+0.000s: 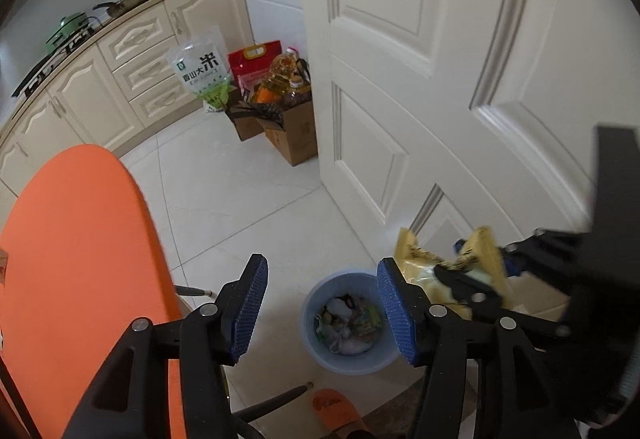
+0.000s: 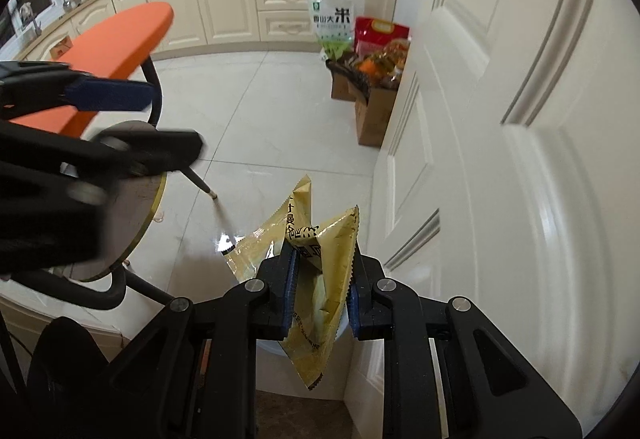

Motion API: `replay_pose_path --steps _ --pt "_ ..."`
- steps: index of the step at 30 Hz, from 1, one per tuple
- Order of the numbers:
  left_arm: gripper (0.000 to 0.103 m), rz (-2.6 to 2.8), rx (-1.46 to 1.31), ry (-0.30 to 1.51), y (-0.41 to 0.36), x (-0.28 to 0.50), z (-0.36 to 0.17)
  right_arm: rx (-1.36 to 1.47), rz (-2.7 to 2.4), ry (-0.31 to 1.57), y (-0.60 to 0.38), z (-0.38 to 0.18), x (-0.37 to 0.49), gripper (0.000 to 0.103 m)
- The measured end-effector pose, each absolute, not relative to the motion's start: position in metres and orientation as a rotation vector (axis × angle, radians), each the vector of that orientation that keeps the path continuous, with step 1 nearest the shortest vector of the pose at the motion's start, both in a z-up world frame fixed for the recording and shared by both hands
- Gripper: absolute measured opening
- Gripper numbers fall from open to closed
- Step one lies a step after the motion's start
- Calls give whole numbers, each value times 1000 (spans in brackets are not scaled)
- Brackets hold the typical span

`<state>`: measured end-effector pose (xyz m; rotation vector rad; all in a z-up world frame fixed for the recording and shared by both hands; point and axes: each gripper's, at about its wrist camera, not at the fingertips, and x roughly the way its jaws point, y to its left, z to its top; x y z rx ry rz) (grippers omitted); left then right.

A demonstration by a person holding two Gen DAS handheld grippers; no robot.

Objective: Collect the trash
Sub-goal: 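Carry the gold wrapper and lump to the wastebasket and release them, then swing both open tools back over the table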

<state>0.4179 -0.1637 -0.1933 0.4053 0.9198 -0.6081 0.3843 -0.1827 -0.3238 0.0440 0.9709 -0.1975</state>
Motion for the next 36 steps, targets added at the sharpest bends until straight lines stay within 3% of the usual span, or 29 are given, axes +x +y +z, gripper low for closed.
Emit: replay_pose_path --steps 3,7,10,18,26,32,36 --pt "53 -594 377 896 -138 411 -186 83 -189 976 -184 -334 394 26" --pt "53 -573 346 866 -109 396 -170 93 -222 988 -183 -338 399 46" --pt "54 -550 317 845 -87 386 -158 92 -223 962 -177 -324 399 52" --pt "54 -468 237 778 -9 364 -121 63 -161 842 -127 -254 404 57" --pt "62 -294 131 715 122 360 -87 -4 12 739 -25 -189 451 67" --pt "70 -84 82 714 231 386 -85 -41 117 748 53 -183 516 69" --pt "71 16 24 771 286 417 -108 -39 184 770 100 -194 564 69"
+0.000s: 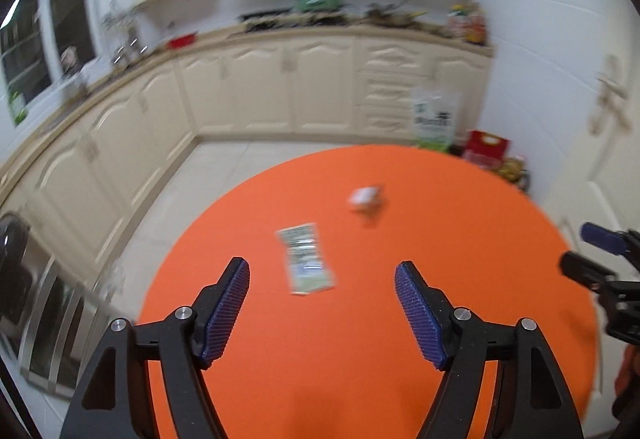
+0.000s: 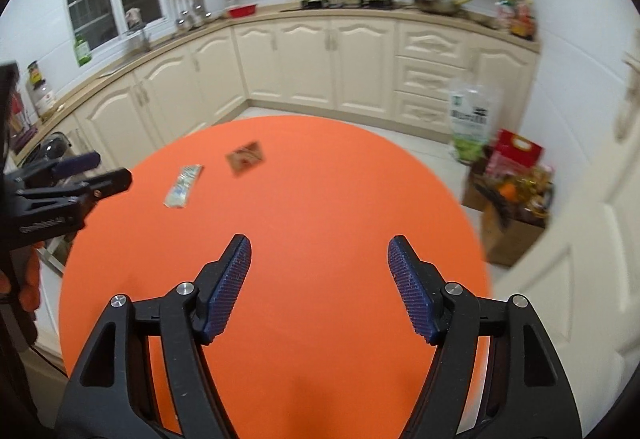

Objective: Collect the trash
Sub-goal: 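Swing both open tools back over the table, then grasp the printed packet with the left tool while the right tool grasps the white cup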

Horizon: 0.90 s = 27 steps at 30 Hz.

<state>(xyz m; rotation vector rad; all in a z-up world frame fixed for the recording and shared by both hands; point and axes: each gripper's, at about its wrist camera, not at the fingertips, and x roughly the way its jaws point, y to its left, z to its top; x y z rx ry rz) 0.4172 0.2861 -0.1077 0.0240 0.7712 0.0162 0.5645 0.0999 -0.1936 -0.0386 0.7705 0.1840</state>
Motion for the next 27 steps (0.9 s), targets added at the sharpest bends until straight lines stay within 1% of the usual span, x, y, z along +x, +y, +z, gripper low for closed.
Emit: replay_pose_path --steps 6,10,15,17,19,20,21,23,26,27 --pt "71 31 -46 855 314 455 -143 -47 231 815 150 -217 631 69" --pt "71 15 -74 893 330 480 -156 -48 238 840 166 -234 663 69" --pt "70 5 -66 886 344 507 -161 -43 240 862 181 -248 692 69" --pt "68 7 -62 896 338 519 -170 -47 238 868 187 -252 699 69" --pt "64 -4 -60 899 340 520 -176 -47 230 866 191 -254 707 69" --pt "60 -2 -42 884 337 521 -178 -43 227 867 192 -256 711 70" --pt "60 -3 -40 883 335 522 -179 -39 226 866 193 -257 713 70" --pt "55 -10 -47 880 332 520 -181 -31 227 874 196 -261 720 70" --pt "40 -1 -86 870 339 517 -180 -17 231 882 200 -267 727 70" --pt "37 6 -94 866 341 515 -181 -11 235 883 202 -267 728 70"
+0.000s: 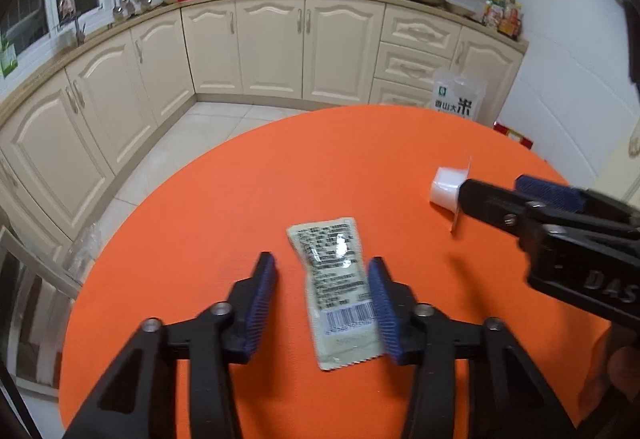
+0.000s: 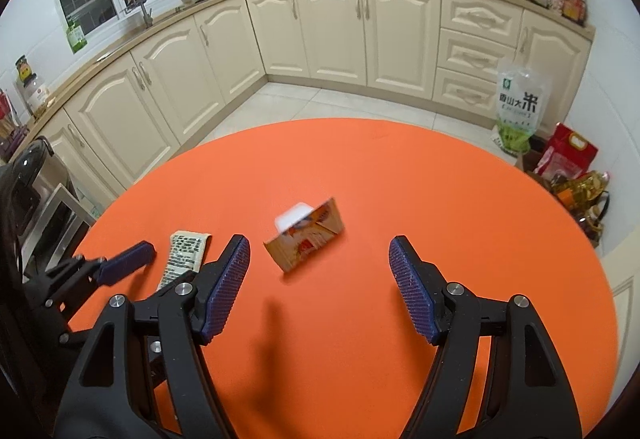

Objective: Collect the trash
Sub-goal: 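Grasp the printed packet with the left tool while the right tool grasps the white cup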

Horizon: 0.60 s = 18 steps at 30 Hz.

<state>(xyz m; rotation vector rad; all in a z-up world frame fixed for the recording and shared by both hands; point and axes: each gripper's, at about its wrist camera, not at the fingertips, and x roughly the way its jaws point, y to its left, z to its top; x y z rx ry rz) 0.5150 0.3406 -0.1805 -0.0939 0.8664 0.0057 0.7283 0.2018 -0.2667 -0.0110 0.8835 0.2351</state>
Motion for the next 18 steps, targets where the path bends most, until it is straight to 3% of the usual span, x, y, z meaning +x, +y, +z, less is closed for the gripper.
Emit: replay_pose_path --steps 2,15,18 --pt "27 7 -99 866 341 513 -181 -3 245 893 207 -270 733 70" --pt "20 -37 -92 853 334 499 -180 10 235 955 221 -290 761 67" --pt "20 -40 -99 849 336 496 -181 -45 215 951 225 -291 761 50"
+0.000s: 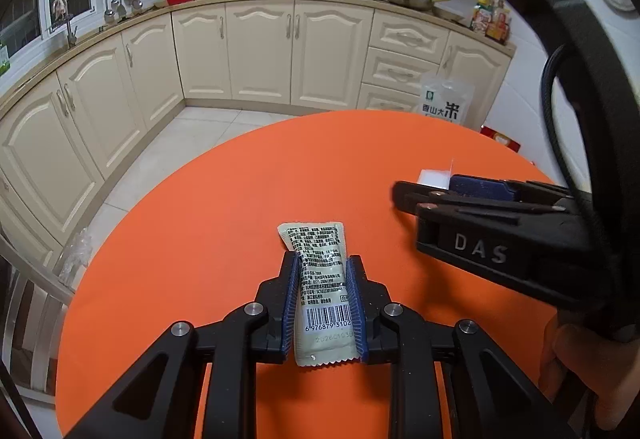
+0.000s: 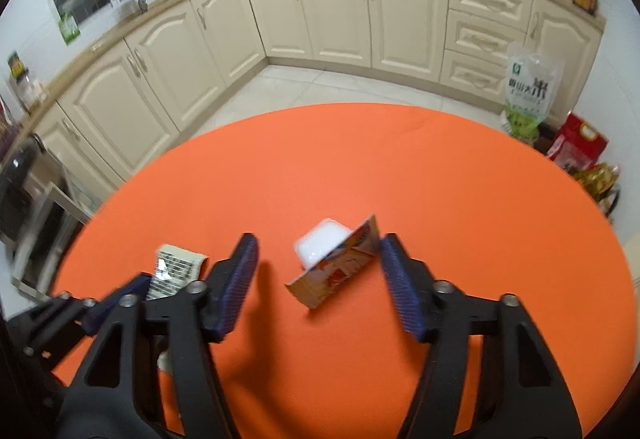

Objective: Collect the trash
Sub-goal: 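Grasp the printed packet with the left tool while the right tool grasps the white cup, then carry the packet and white cup to the wastebasket and release them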

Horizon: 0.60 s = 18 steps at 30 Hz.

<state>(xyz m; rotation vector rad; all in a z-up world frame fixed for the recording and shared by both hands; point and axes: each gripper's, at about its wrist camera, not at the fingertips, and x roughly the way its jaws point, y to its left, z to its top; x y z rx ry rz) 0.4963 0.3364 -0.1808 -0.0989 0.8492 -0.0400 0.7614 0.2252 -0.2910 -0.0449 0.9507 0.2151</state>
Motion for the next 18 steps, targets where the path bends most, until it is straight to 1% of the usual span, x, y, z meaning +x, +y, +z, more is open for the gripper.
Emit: replay_pose_path --steps 1,3,4,5,10,18 --pt "19 -41 -101 849 338 495 -181 -83 198 948 227 -292 761 42" --pt "19 -39 -108 845 340 494 -180 -114 197 946 230 -291 759 39" --pt "19 -38 -109 843 340 492 -180 -126 198 944 229 -291 759 30" --pt "19 -41 -112 840 340 492 -180 -144 190 942 229 -291 758 28" --pt "18 -47 -112 833 335 486 -181 -143 236 914 223 -285 748 22" --pt "17 -79 -94 820 318 456 -170 -40 303 903 177 -268 708 21"
